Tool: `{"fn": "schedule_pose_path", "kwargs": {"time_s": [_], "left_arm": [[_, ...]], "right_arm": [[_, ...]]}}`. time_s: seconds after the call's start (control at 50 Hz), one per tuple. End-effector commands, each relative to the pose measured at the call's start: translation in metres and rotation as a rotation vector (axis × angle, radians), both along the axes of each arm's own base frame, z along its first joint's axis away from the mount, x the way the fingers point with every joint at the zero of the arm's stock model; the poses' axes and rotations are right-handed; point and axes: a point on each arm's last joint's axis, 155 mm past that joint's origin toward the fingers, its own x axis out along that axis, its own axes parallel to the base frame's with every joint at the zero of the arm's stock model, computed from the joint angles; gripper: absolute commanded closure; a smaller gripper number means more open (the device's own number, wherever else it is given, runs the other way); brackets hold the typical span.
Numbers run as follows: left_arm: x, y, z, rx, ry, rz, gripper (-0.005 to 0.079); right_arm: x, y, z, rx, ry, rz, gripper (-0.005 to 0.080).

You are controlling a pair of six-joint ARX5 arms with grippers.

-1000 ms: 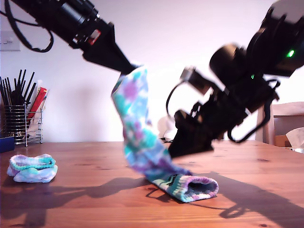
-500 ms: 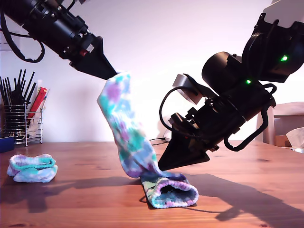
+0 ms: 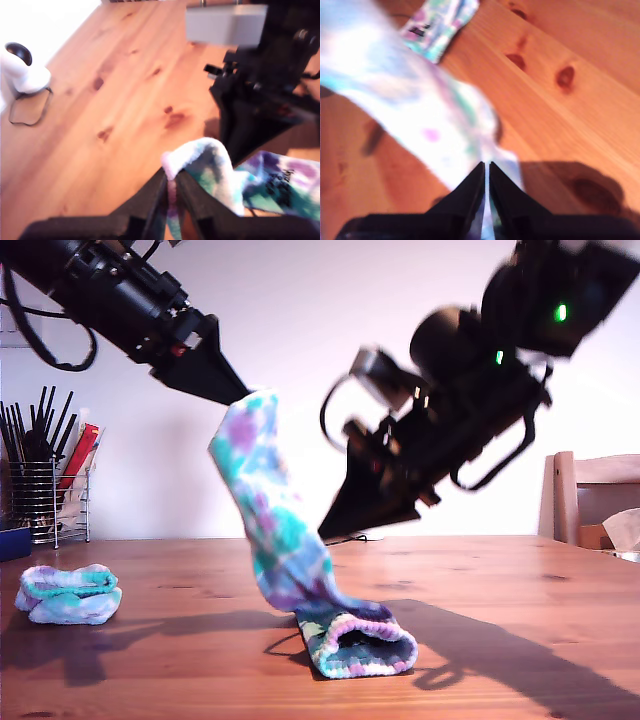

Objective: Fold the socks in front of you. After folding them, place them to the left side.

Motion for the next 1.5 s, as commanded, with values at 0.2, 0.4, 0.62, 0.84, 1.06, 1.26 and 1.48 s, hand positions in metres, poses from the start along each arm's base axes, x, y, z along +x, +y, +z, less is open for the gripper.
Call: {"fn": "schedule_pose_path", "kwargs": {"time_s": [0.2, 0.4, 0.62, 0.84, 1.06, 1.26, 1.48], "left_arm": [[0.012, -0.003, -0.045, 0.040, 0.067, 0.006, 0.0766], [0.018, -0.007, -0.037, 0.021, 0.034, 0.006, 0.0766], [0.022, -0.008, -0.024, 0.019, 0.041, 0.010, 0.0766], [0.032, -0.008, -0.007, -0.007, 0.041, 0.055, 0.0766], [0.028, -0.007, -0.009, 0.010, 0.078, 0.057, 0.0766], [0.024, -0.005, -0.015, 0.019, 0.114, 0.063, 0.0766], [0.023, -0.004, -0.015, 0.024, 0.125, 0.063, 0.0766]], "right_arm": [[-0.021, -0.001, 0.021, -0.008, 0.044, 0.075, 0.0765], [-0.033, -0.006, 0.012, -0.052, 0.051, 0.124, 0.0765], [-0.029, -0.005, -0.002, -0.067, 0.045, 0.134, 0.0765], [-0.035, -0.005, -0.031, -0.101, 0.108, 0.154, 0.0765], [-0.034, -0.006, -0.043, -0.132, 0.103, 0.158, 0.0765], [-0.035, -0.005, -0.060, -0.149, 0.111, 0.176, 0.0765], [-0.034, 0.003, -0.074, -0.165, 0.086, 0.199, 0.0765]]}}
